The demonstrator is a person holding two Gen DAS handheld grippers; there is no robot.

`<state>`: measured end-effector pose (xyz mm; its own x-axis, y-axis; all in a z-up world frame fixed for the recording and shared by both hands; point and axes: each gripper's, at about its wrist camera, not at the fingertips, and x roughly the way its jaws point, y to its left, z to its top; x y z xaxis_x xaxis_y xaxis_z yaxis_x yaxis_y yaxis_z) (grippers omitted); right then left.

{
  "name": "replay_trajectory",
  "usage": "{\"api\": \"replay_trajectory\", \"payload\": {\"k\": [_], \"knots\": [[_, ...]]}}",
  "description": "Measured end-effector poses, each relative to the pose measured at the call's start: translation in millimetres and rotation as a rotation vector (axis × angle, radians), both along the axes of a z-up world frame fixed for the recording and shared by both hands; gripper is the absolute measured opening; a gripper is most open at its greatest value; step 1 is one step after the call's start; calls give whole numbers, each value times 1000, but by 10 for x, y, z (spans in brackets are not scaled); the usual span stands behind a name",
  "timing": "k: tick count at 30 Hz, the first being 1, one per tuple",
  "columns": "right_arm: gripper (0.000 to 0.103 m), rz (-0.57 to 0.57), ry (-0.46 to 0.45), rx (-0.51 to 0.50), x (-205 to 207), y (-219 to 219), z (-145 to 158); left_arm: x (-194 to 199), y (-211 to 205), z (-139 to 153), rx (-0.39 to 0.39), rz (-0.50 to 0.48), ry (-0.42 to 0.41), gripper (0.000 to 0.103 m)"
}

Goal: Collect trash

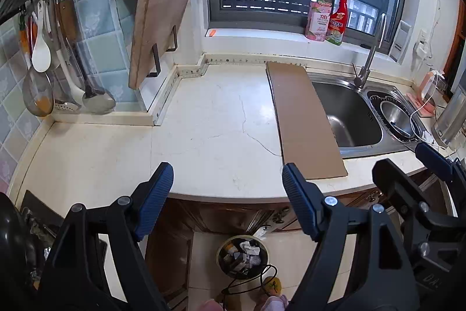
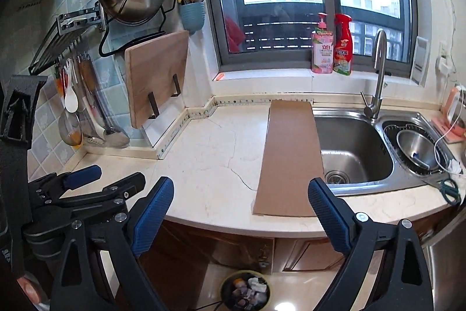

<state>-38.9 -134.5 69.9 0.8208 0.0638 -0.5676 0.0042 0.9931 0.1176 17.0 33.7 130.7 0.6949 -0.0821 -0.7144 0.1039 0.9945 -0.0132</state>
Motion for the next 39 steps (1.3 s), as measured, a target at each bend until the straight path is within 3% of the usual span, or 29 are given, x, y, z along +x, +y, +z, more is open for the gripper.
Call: {"api": "replay_trajectory", "payload": {"k": [15, 39], "knots": [[96, -6, -14, -12, 79, 5, -52, 71, 2, -17, 16, 31, -25, 75], [96, -15, 51, 36, 149, -9, -263, 86, -21, -113, 30, 36, 17, 75]]}}
